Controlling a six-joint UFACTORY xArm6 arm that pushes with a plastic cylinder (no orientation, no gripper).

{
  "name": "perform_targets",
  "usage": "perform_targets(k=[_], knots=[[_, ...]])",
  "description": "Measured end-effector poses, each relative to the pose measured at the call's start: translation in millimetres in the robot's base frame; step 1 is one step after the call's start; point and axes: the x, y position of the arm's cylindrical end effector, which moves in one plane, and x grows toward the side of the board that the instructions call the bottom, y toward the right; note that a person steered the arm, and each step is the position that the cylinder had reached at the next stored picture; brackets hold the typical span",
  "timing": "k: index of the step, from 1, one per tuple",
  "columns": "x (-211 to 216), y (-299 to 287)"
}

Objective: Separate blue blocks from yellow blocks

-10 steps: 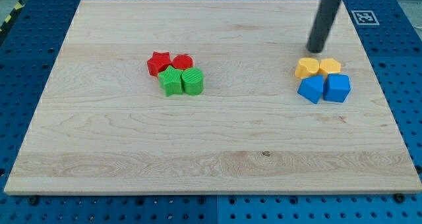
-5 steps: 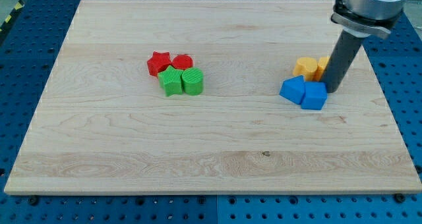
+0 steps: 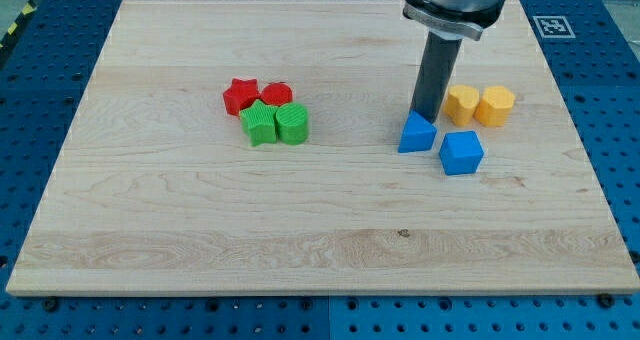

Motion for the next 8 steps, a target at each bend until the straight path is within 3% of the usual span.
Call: perform_targets(k=[2, 3, 4, 5, 8], knots=[[22.2, -1.0], [-7.4, -8.4], [-10.1, -45.5], [13.2, -45.5], [25.8, -10.9]])
